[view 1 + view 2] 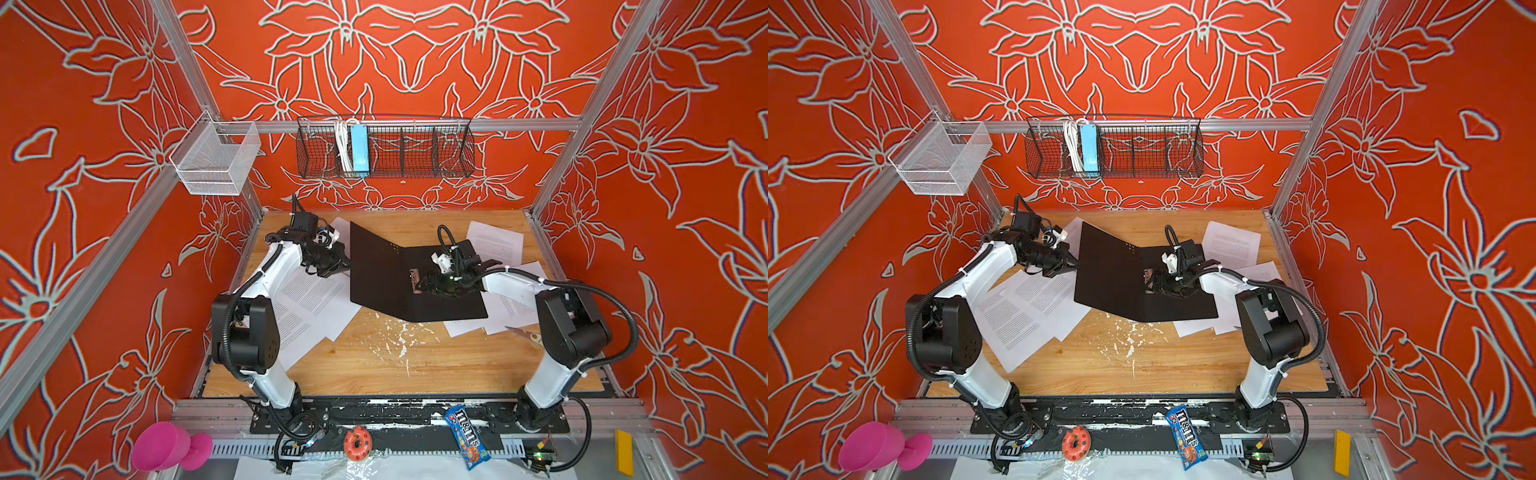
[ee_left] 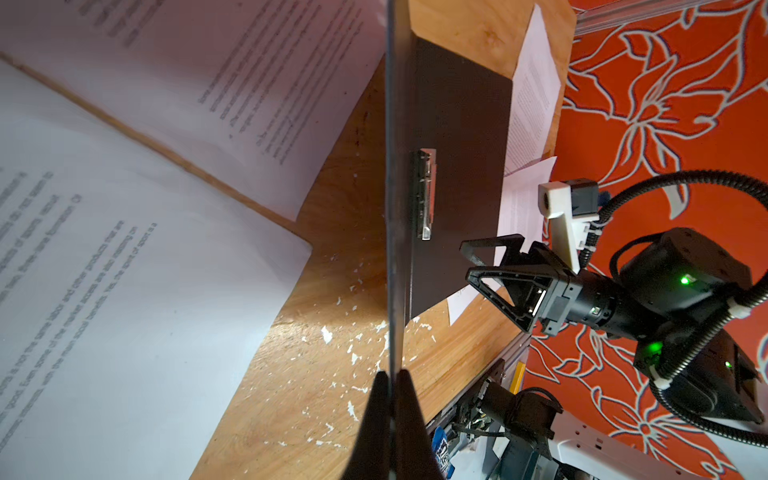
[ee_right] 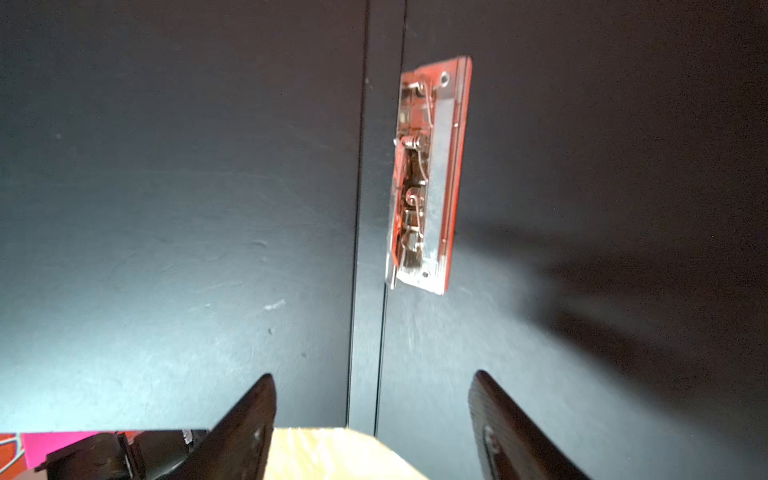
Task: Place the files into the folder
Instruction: 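Lower the cover flat with the left gripper while the right gripper holds the clip side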
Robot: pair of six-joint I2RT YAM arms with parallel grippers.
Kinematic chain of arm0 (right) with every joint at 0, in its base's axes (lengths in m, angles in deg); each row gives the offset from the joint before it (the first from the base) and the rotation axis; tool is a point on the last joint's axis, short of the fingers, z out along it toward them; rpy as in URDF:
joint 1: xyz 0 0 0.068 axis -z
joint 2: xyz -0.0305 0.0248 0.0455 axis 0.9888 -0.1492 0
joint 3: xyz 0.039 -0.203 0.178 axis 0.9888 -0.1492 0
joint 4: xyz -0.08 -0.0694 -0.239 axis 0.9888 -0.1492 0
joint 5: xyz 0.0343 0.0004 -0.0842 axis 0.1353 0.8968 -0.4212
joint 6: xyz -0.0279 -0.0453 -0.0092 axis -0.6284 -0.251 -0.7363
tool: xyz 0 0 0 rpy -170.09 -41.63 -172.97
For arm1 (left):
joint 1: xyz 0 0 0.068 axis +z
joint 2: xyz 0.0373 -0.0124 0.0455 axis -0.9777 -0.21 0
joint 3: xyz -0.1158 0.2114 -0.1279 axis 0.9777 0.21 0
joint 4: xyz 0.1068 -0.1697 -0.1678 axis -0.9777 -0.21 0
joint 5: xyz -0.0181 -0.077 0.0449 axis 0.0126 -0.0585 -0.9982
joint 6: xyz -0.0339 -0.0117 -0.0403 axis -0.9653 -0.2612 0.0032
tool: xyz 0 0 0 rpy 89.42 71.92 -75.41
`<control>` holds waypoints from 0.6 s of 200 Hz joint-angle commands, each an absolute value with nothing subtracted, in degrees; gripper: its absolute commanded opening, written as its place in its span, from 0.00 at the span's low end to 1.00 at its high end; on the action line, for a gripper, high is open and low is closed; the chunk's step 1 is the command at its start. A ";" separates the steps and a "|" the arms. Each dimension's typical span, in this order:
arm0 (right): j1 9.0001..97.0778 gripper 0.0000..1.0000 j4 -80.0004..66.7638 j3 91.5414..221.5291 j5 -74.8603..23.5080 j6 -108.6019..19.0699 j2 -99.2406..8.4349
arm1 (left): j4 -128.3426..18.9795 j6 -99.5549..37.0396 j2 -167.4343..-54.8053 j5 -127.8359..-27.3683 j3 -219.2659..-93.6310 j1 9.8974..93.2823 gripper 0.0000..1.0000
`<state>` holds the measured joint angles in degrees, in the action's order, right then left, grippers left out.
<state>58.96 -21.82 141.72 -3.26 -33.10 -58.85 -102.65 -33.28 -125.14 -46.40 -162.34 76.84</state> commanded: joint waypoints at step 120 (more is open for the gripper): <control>57.92 0.59 -22.77 145.29 -4.71 -34.08 -62.79 | -99.05 -42.30 -108.21 -48.88 -152.70 81.26 0.98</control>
<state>58.16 -21.84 144.12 -4.79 -33.32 -61.85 -108.86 -38.99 -110.41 -65.50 -157.44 86.04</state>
